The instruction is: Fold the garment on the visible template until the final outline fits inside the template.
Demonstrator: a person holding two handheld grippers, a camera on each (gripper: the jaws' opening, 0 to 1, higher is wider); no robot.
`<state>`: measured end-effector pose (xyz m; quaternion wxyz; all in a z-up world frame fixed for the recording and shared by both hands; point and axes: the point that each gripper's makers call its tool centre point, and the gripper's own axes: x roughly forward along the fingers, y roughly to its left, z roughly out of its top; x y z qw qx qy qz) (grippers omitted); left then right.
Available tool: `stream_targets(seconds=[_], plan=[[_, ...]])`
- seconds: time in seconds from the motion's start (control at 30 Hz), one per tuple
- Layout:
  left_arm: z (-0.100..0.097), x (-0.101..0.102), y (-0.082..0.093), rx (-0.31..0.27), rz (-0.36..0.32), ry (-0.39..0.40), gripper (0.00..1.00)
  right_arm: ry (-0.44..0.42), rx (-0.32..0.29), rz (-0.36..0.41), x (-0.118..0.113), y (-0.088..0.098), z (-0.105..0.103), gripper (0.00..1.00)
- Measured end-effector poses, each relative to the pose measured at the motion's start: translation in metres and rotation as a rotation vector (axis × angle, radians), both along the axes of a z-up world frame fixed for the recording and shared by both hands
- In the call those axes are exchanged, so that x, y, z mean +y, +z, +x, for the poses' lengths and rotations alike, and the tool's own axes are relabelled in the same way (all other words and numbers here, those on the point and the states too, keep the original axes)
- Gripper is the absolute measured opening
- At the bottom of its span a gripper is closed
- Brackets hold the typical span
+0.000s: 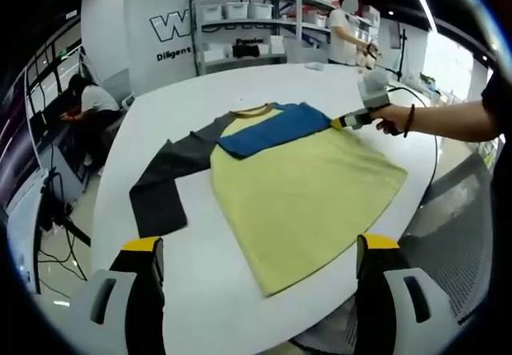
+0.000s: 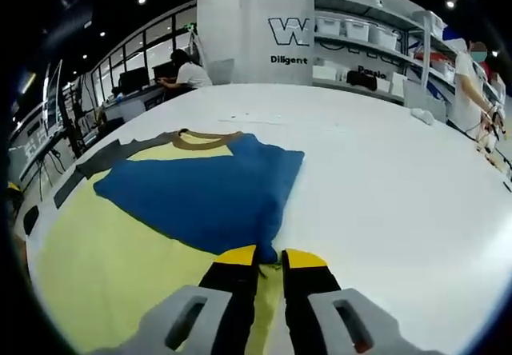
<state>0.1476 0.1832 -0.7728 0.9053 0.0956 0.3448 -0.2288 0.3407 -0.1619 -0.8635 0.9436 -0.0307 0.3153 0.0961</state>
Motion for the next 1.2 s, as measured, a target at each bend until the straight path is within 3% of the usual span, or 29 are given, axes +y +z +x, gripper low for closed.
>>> stream_targets(seconds=[0.33,0.8,1.2], plan=[[0.001,0.004,0.000,-0.003,-0.001,0.008,0.97,0.042,0.002,-0.061,-0.002,0.000,0.001,0.00],[0.003,0.004,-0.005,0.004,-0.005,0.010,0.98,0.042,0.013,-0.122,-0.043,0.000,0.007,0.00],[0.004,-0.003,-0.008,0.013,-0.012,-0.006,0.97,0.014,0.027,-0.128,-0.067,0.002,0.006,0.00]])
